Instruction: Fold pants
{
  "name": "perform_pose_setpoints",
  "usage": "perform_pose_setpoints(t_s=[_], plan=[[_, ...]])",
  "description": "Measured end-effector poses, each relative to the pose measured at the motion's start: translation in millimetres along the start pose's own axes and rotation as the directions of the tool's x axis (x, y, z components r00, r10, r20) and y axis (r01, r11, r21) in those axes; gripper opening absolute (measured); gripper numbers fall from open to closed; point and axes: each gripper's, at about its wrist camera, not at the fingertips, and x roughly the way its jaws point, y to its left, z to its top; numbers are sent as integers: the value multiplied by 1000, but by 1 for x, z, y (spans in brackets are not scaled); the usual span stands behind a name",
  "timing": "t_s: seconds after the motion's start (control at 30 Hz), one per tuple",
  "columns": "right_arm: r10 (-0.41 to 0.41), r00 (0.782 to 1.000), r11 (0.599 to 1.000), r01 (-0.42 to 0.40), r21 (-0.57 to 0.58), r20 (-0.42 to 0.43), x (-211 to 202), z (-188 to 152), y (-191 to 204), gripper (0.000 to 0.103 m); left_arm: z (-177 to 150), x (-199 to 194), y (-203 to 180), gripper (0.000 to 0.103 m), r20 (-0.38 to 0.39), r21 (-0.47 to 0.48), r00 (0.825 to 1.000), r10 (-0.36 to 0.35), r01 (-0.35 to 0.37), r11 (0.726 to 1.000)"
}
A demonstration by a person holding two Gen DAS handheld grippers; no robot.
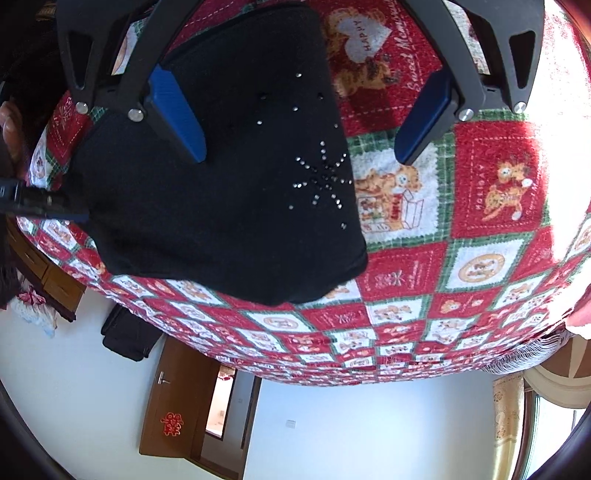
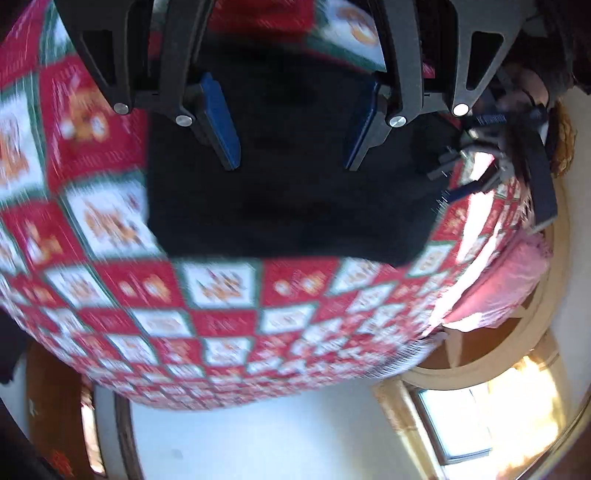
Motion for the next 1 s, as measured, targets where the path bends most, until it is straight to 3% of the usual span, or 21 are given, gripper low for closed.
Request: perform_pose_setpoints(t_s=[0.17,0.27,0.47,0.63,0.87,1.0], plan=[[82,993,996,-84,25,79,-26,-3,-13,59,2,-6,2,103,39,-3,999,2,-2,1000],[34,987,997,-44,65,155,-40,4,-27,59,5,-16,17,103,98,-64,995,1,6,998],[-34,995,975,13,220,92,-21,3,-65,59,8,-3,38,103,55,-180,997,-56,65,982],[-33,997,981,19,194,69,-6,9,-66,59,11,1,30,103,63,-159,992,-111,120,980],[-27,997,982,14,187,69,8,12,-66,59,17,15,17,103,37,-95,994,-104,108,990],[19,996,981,-34,193,83,10,11,-66,45,18,14,16,101,31,-89,992,-122,124,988]])
